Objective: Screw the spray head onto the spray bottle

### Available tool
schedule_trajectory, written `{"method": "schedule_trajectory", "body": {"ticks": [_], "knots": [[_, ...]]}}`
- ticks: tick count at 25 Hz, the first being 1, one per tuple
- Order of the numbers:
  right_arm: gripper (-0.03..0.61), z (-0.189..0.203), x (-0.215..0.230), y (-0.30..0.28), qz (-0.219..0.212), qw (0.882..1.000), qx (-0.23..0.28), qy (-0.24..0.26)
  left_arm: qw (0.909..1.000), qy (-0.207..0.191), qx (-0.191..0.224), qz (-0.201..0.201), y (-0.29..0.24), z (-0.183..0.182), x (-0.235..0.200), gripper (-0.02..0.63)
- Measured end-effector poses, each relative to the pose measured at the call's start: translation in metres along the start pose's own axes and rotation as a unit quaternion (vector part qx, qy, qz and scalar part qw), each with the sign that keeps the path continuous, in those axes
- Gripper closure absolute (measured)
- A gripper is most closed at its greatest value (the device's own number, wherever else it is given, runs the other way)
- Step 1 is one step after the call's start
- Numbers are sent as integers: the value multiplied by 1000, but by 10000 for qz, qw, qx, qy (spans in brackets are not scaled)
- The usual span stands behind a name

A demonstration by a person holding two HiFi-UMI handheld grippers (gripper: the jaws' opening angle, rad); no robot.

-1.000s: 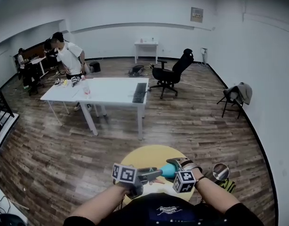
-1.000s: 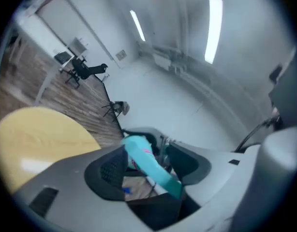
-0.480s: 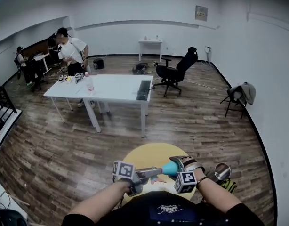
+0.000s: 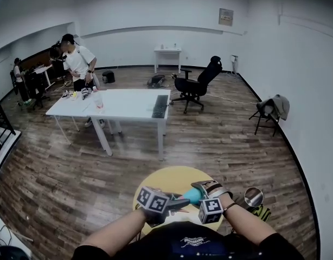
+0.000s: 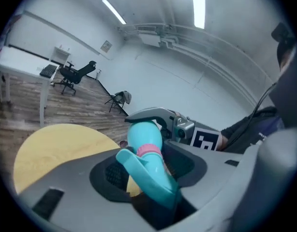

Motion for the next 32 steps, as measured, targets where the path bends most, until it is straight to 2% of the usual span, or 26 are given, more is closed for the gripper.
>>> {"method": "schedule_trajectory", "body": {"ticks": [2, 3, 4, 7, 8, 10, 13, 14, 15, 16, 17, 18, 19, 22, 25, 27, 28, 29, 30, 32], "knots": [[161, 1, 2, 2, -49, 9992, 195, -348, 9961, 575, 568, 344, 11, -3, -4, 361], [161, 5, 2, 3, -68, 9980, 260, -565, 9901, 905, 922, 558, 21, -4, -7, 308], [161, 12, -1, 3, -83, 9964, 279, -797, 9809, 1255, 1290, 737, 34, -5, -11, 258], [161, 37, -6, 5, 8, 9920, 97, -1260, 9422, 2323, 2219, 950, 80, 7, -30, 242], [161, 44, -6, 5, 59, 9919, 10, -1272, 9375, 2416, 2346, 882, 91, 11, -38, 242], [161, 47, -5, 5, 113, 9936, -103, -1116, 9433, 2270, 2309, 736, 98, 16, -49, 242], [161, 26, 2, 5, 166, 9978, -31, -637, 9580, 2227, 1680, 656, 69, 17, -39, 243], [161, 15, 4, 3, 186, 9988, 32, -453, 9666, 2020, 1399, 722, 51, 15, -31, 242], [161, 6, 5, 0, 201, 9995, 59, -241, 9776, 1642, 1092, 731, 33, 11, -23, 242], [160, 1, 4, -5, 215, 9998, 4, 15, 9890, 1144, 756, 555, 18, 8, -14, 282], [153, 3, 2, -10, 221, 9993, -111, 279, 9972, 598, 398, 228, 6, 8, -9, 353], [153, 6, -1, -12, 199, 9986, -199, 452, 9999, 145, 59, -68, -1, 9, -4, 392], [155, 9, -4, -12, 149, 9985, -215, 490, 9995, -114, -206, -208, -4, 9, -1, 385], [160, 8, -5, -8, 134, 9988, -198, 419, 9975, -403, -523, -262, -2, 6, 6, 385], [161, 1, -1, -5, 47, 9998, -48, 185, 9990, -240, -292, -234, 0, 4, 5, 387], [161, -2, 1, -1, -92, 9998, 126, -105, 9996, 203, 215, 4, 4, 5, 2, 371], [161, -2, 1, 0, -148, 9992, 214, -290, 9969, 504, 574, 202, 10, 5, 0, 363], [163, 0, 1, 1, -192, 9980, 292, -525, 9907, 839, 986, 417, 18, 4, -3, 342], [163, 5, 0, 3, -208, 9961, 339, -788, 9811, 1174, 1422, 586, 30, 3, -8, 280], [163, 21, -3, 6, -154, 9921, 289, -1212, 9571, 1751, 2210, 674, 63, 5, -21, 256]]}}
Point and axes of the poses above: the fingertips, and each gripper's own axes: y backward along the fingers, x to its right, z out of its underside, the point moved 9 cm from there along y, backward along the fingers, and after that the axes turned 2 degrees about y, right-handed, at the moved point
